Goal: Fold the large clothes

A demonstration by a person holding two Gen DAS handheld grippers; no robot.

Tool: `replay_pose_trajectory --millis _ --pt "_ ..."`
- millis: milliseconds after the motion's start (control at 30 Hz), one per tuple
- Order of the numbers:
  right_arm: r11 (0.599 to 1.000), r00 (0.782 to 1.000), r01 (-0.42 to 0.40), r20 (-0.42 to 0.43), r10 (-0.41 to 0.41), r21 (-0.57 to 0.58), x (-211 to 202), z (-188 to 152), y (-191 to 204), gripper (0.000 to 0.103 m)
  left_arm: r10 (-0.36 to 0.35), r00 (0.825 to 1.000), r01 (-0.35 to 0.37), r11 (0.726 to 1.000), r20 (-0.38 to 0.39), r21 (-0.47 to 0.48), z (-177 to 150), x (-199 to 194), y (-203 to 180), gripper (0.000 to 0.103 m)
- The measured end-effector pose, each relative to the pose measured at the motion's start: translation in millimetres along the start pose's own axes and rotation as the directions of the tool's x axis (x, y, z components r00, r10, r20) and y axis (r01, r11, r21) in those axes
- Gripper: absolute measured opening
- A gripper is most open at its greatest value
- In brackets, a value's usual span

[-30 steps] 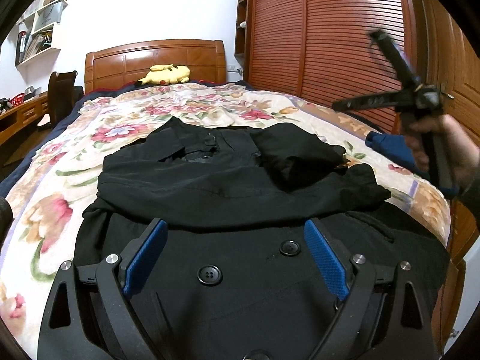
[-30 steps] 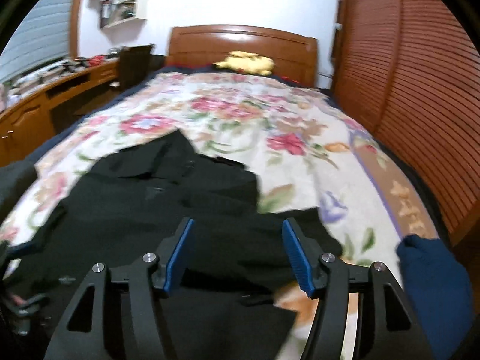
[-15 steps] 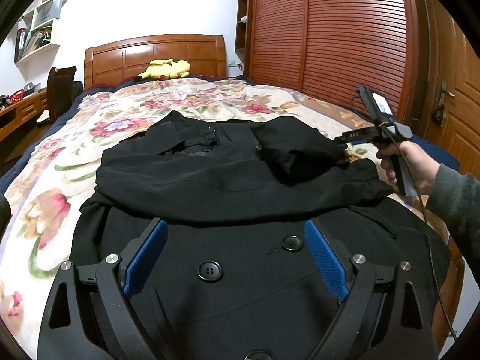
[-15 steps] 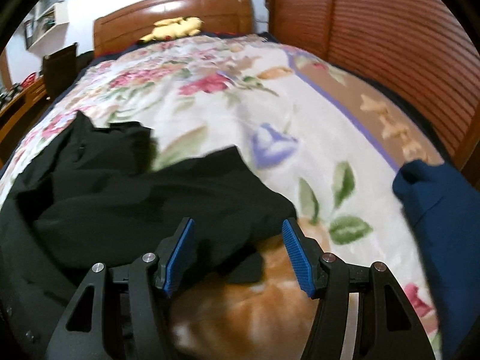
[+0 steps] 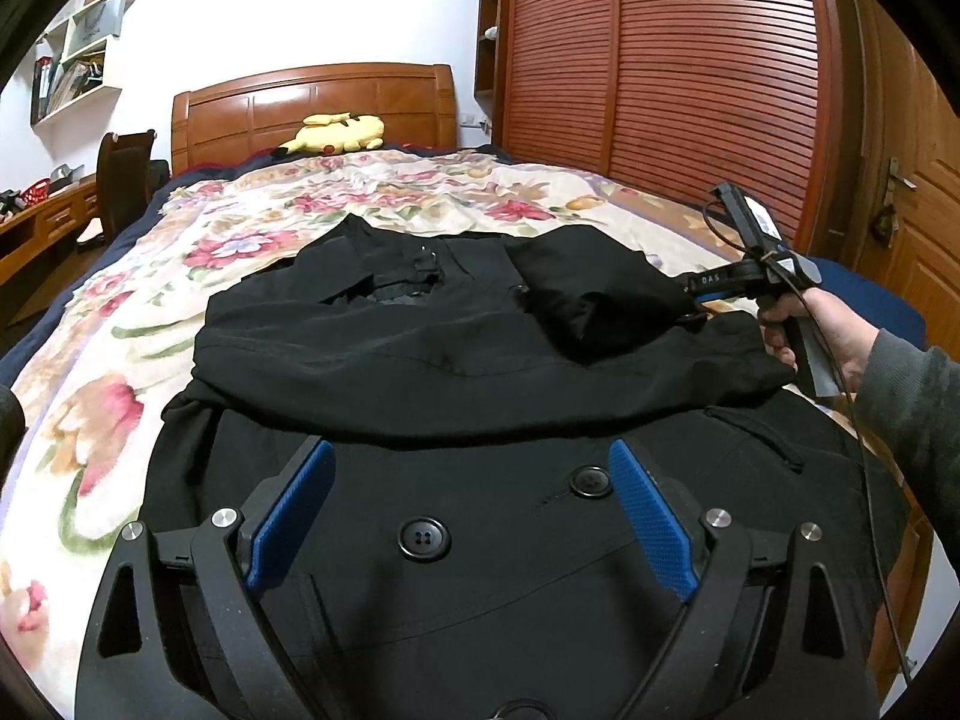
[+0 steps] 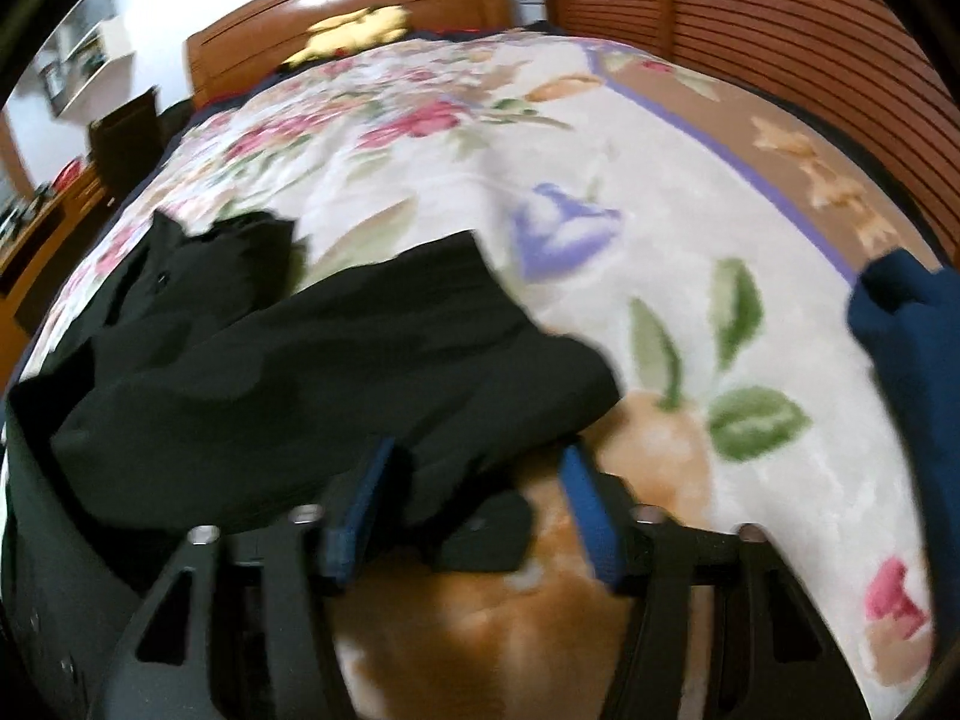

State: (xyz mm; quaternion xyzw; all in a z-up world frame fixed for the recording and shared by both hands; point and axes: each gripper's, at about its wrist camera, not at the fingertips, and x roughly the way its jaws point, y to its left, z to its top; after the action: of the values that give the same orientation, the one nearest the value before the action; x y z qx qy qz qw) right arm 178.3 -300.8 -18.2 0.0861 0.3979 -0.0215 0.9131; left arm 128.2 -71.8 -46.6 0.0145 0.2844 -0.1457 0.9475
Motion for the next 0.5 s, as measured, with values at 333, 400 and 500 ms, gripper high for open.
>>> replay_pose_trajectory --millis 333,400,500 --pt "0.986 0.989 -0.011 0.146 0.035 -0.165 -64 -5 44 0.011 0.042 0.999 -0.042 0.999 0.025 -0.002 2 -32 -1 0.093" --pt "0.977 0.981 -0.033 0.18 0.072 -0.211 -89 -10 59 0.011 0.053 0.997 -0.053 0.999 0.05 0.0 3 -49 -1 0.093" --pt "0.965 0.964 -0.075 0.229 0.135 -0.253 -126 -25 80 0.011 0.089 0.994 -0.091 0.996 0.069 0.019 -2 -70 -2 0.093"
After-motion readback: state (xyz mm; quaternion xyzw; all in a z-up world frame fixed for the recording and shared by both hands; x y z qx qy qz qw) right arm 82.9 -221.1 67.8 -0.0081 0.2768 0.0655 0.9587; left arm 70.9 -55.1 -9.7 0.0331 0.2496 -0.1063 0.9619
